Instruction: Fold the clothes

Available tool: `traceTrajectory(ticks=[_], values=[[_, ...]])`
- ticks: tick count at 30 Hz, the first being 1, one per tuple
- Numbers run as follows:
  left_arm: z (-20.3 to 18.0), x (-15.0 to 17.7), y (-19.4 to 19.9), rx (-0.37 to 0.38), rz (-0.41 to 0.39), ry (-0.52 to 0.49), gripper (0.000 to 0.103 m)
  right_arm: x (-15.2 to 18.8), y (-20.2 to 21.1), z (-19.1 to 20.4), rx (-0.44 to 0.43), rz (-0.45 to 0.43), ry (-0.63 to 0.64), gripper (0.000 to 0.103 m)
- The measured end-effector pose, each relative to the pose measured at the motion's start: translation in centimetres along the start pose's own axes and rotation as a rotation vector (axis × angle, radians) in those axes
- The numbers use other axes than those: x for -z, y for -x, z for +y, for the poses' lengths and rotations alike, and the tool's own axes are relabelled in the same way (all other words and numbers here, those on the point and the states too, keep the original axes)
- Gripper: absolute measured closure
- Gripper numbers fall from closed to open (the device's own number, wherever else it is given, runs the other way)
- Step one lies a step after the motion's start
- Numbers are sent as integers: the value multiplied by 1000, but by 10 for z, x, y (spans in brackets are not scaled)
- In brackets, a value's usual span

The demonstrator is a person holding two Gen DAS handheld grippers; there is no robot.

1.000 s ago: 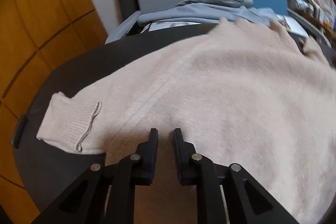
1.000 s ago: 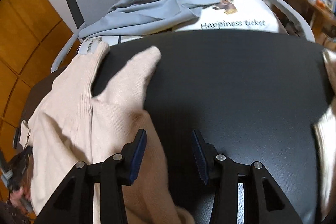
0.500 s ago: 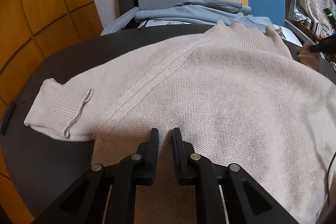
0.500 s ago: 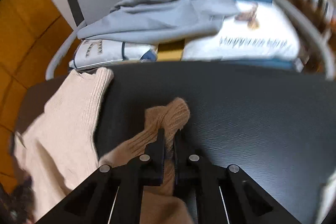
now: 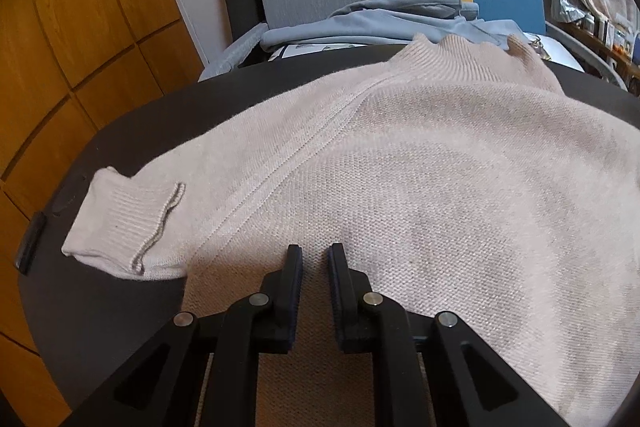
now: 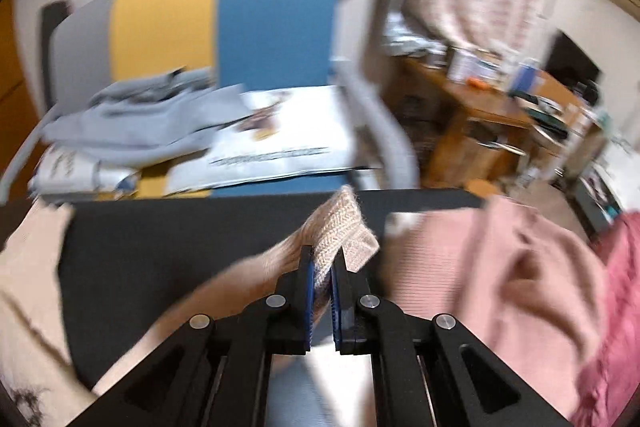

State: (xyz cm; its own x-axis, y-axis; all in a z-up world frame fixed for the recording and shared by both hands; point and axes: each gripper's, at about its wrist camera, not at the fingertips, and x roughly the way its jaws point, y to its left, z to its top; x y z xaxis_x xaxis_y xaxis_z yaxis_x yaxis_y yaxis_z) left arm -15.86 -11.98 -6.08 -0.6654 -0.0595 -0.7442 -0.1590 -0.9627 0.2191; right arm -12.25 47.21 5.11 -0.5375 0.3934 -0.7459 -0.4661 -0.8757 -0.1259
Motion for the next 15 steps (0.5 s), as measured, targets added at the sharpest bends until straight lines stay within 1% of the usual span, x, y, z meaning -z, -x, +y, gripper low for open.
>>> traceTrajectory(ticks=[6, 13, 14, 15], values=[[-3, -6, -7, -42, -1, -56, 90, 7, 6, -62, 129, 6, -108, 96], [-2, -6, -8, -47, -6, -60, 90, 14, 13, -134, 280, 12, -235, 96], [-2, -5, -8, -47, -7, -60, 90, 19, 4, -139, 287, 50, -246, 95], [-2, -5, -8, -50, -7, -63, 90, 28, -10, -141, 278, 117, -254, 93]])
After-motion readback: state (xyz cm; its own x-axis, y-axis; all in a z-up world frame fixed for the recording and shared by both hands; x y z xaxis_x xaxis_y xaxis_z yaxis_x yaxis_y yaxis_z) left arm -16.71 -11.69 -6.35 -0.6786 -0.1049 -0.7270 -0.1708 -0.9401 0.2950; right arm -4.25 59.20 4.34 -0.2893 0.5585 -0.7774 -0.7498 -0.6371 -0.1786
